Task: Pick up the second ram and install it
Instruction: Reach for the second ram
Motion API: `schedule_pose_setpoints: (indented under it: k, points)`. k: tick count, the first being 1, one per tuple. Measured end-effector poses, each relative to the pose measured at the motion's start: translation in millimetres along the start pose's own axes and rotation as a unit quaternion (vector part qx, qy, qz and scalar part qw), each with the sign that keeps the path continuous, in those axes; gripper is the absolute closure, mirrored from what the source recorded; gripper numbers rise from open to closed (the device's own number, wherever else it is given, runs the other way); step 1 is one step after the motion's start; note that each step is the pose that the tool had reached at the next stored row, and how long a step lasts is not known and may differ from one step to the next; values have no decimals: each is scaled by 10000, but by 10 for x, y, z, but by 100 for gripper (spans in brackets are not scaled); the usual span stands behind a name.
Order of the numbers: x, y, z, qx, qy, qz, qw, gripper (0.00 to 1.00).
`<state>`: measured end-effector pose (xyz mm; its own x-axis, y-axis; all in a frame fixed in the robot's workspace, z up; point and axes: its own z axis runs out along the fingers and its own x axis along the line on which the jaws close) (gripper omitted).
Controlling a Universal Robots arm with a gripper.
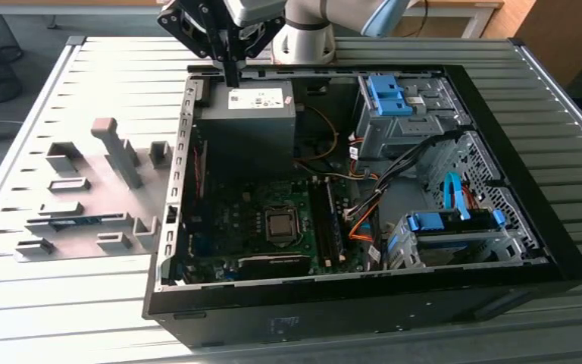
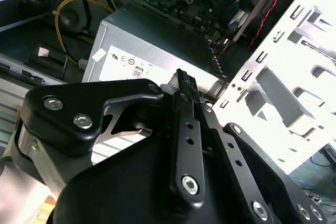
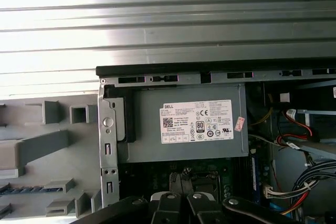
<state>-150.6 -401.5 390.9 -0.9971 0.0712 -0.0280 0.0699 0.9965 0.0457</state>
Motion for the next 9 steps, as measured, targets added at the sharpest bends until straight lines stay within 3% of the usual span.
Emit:
schedule_pose_setpoints:
  k: [9]
  points:
    - [40, -3, -1, 0, 0, 0, 10000, 89]
